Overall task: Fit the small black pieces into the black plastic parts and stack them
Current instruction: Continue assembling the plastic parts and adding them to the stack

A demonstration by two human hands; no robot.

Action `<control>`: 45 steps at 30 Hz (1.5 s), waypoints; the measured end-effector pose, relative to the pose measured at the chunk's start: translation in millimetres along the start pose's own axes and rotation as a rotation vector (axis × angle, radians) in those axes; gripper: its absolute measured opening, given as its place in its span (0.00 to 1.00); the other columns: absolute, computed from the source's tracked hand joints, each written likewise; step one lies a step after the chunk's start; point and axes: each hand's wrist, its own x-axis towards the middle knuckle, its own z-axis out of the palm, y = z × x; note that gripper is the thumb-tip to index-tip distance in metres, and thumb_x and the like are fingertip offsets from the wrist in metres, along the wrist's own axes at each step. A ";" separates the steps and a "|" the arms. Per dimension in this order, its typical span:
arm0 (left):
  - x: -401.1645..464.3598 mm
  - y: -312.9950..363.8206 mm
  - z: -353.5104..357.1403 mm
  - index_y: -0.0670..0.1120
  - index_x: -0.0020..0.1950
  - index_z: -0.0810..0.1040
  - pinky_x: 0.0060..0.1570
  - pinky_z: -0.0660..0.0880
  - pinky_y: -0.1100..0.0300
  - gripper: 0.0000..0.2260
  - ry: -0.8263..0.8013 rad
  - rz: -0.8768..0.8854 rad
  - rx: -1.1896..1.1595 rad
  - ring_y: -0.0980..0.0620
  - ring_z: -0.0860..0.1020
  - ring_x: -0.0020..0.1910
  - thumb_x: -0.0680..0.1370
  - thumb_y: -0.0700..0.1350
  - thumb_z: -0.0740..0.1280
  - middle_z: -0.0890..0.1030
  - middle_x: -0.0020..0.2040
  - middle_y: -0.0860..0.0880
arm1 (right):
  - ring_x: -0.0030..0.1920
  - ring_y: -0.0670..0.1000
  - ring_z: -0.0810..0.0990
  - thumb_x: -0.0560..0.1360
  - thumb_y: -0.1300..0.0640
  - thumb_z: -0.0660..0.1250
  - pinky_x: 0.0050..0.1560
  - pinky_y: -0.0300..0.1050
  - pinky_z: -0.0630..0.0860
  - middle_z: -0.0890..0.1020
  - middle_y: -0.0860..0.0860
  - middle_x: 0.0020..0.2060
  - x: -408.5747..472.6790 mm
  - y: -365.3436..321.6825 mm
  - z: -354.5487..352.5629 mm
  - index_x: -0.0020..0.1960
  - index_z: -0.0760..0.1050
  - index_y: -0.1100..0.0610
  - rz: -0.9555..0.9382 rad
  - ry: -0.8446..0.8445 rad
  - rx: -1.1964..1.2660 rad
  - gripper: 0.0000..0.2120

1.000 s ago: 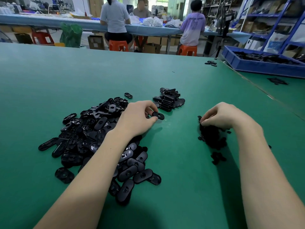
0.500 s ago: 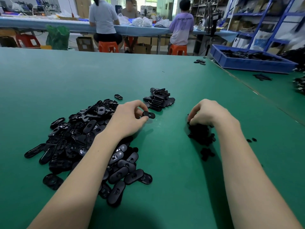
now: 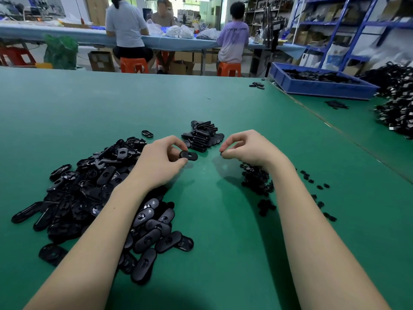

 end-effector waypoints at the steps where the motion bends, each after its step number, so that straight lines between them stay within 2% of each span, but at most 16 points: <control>1: 0.2 0.2 0.0 0.51 0.50 0.80 0.39 0.68 0.76 0.07 0.000 0.000 -0.008 0.57 0.81 0.41 0.75 0.40 0.72 0.86 0.42 0.54 | 0.32 0.48 0.68 0.72 0.56 0.74 0.36 0.39 0.68 0.80 0.50 0.36 -0.4 -2.3 3.3 0.43 0.85 0.48 -0.015 -0.019 0.057 0.04; 3: 0.7 0.1 -0.2 0.51 0.50 0.80 0.37 0.67 0.77 0.07 0.000 -0.001 -0.030 0.63 0.78 0.36 0.74 0.40 0.72 0.86 0.41 0.54 | 0.32 0.47 0.67 0.73 0.57 0.75 0.32 0.35 0.66 0.81 0.49 0.37 -1.5 -6.8 10.0 0.45 0.86 0.48 -0.031 -0.061 0.169 0.05; 5: 1.1 -0.2 -0.7 0.51 0.49 0.79 0.36 0.67 0.77 0.07 0.003 -0.008 -0.055 0.64 0.76 0.34 0.74 0.41 0.72 0.86 0.41 0.55 | 0.30 0.44 0.66 0.74 0.57 0.74 0.28 0.32 0.64 0.82 0.46 0.37 -2.4 -11.0 16.0 0.48 0.87 0.48 -0.040 -0.097 0.239 0.06; 8: 1.1 0.2 -2.0 0.51 0.50 0.79 0.37 0.68 0.75 0.07 -0.001 -0.030 -0.098 0.59 0.78 0.38 0.75 0.41 0.72 0.86 0.41 0.54 | 0.31 0.44 0.66 0.75 0.57 0.74 0.28 0.33 0.63 0.80 0.45 0.37 -2.9 -15.7 22.9 0.49 0.86 0.48 -0.034 -0.122 0.265 0.05; 10: 0.9 0.8 -2.9 0.52 0.50 0.79 0.40 0.70 0.70 0.07 -0.012 -0.043 -0.124 0.57 0.79 0.40 0.75 0.41 0.72 0.86 0.42 0.54 | 0.33 0.46 0.67 0.75 0.57 0.74 0.29 0.34 0.62 0.80 0.46 0.37 -3.0 -18.6 26.1 0.46 0.85 0.49 -0.033 -0.121 0.270 0.04; 13: 0.8 1.2 -3.3 0.52 0.50 0.79 0.41 0.71 0.67 0.08 -0.021 -0.054 -0.149 0.57 0.80 0.41 0.75 0.41 0.72 0.86 0.42 0.54 | 0.34 0.46 0.67 0.75 0.57 0.74 0.29 0.36 0.62 0.80 0.46 0.38 -3.8 -22.6 29.8 0.43 0.83 0.49 -0.040 -0.144 0.294 0.04; 19: 1.4 1.2 -2.9 0.53 0.51 0.79 0.43 0.72 0.65 0.07 -0.023 -0.069 -0.184 0.55 0.81 0.43 0.75 0.42 0.72 0.86 0.42 0.54 | 0.32 0.46 0.67 0.74 0.56 0.76 0.30 0.36 0.61 0.81 0.45 0.37 -3.4 -25.8 34.9 0.44 0.83 0.47 -0.052 -0.166 0.343 0.04; 23: 1.6 0.6 -2.2 0.53 0.51 0.80 0.44 0.72 0.64 0.07 -0.026 -0.068 -0.192 0.56 0.81 0.42 0.75 0.42 0.72 0.86 0.41 0.55 | 0.29 0.45 0.66 0.77 0.56 0.72 0.30 0.36 0.62 0.80 0.44 0.36 -2.9 -26.8 37.7 0.47 0.86 0.47 -0.084 -0.143 0.328 0.05; 28: 3.0 -0.5 -2.5 0.53 0.50 0.80 0.42 0.71 0.65 0.08 -0.017 -0.056 -0.196 0.58 0.81 0.40 0.75 0.42 0.73 0.86 0.41 0.55 | 0.23 0.40 0.67 0.74 0.59 0.75 0.24 0.30 0.62 0.80 0.47 0.36 0.6 -29.3 41.3 0.45 0.83 0.50 -0.068 -0.053 0.354 0.04; 35: 3.5 0.1 0.1 0.52 0.50 0.81 0.51 0.76 0.59 0.09 -0.019 -0.026 -0.200 0.51 0.83 0.46 0.74 0.40 0.73 0.87 0.41 0.55 | 0.22 0.38 0.69 0.73 0.60 0.77 0.23 0.27 0.61 0.76 0.41 0.26 2.1 -28.5 45.4 0.44 0.85 0.53 -0.060 -0.018 0.340 0.03; 39: 4.7 -0.3 1.6 0.52 0.49 0.81 0.51 0.76 0.58 0.09 -0.008 -0.027 -0.205 0.51 0.83 0.46 0.74 0.40 0.73 0.87 0.41 0.54 | 0.22 0.36 0.69 0.72 0.60 0.77 0.23 0.26 0.60 0.76 0.38 0.23 1.8 -29.6 46.2 0.41 0.84 0.52 -0.045 -0.015 0.356 0.05; 42: 4.6 -1.0 1.6 0.52 0.49 0.81 0.51 0.76 0.58 0.09 -0.012 -0.039 -0.231 0.52 0.83 0.45 0.74 0.39 0.73 0.87 0.41 0.54 | 0.21 0.37 0.69 0.70 0.58 0.79 0.21 0.27 0.60 0.75 0.37 0.22 1.0 -30.2 45.1 0.43 0.83 0.51 -0.018 0.015 0.342 0.06; 45: 3.6 -1.7 -1.1 0.52 0.49 0.81 0.47 0.74 0.59 0.09 -0.035 -0.075 -0.304 0.55 0.79 0.38 0.74 0.38 0.73 0.86 0.40 0.54 | 0.22 0.40 0.68 0.69 0.52 0.81 0.21 0.29 0.58 0.78 0.39 0.25 -0.8 -29.7 43.8 0.42 0.84 0.49 0.017 -0.010 0.325 0.06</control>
